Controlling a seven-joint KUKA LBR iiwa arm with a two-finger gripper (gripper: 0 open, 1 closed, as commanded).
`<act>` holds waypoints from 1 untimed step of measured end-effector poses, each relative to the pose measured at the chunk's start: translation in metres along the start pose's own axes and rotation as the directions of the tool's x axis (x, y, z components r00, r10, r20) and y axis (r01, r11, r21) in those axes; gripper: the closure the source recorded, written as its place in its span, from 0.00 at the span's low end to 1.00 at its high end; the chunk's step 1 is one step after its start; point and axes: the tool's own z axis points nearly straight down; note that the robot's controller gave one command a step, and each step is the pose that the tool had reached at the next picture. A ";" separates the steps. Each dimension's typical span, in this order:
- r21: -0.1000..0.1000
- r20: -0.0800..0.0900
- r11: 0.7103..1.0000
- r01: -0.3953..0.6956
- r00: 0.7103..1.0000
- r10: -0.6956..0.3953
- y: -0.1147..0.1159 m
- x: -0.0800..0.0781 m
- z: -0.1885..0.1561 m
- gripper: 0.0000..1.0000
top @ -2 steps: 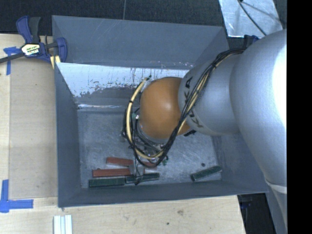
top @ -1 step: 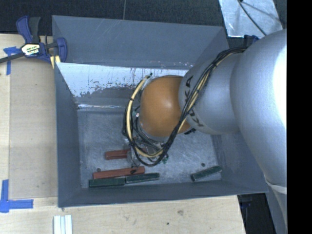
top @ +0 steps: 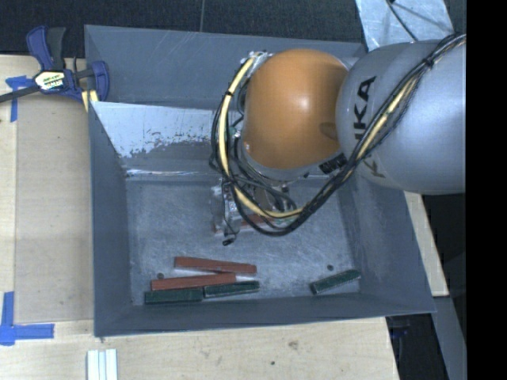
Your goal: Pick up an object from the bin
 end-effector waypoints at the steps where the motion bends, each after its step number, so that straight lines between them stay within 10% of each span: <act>1: 0.000 -0.010 1.000 -0.002 1.000 0.002 0.000 0.002 0.005 0.00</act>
Offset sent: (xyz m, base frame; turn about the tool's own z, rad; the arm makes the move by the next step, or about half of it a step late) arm 0.0000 0.0000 0.0000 0.0000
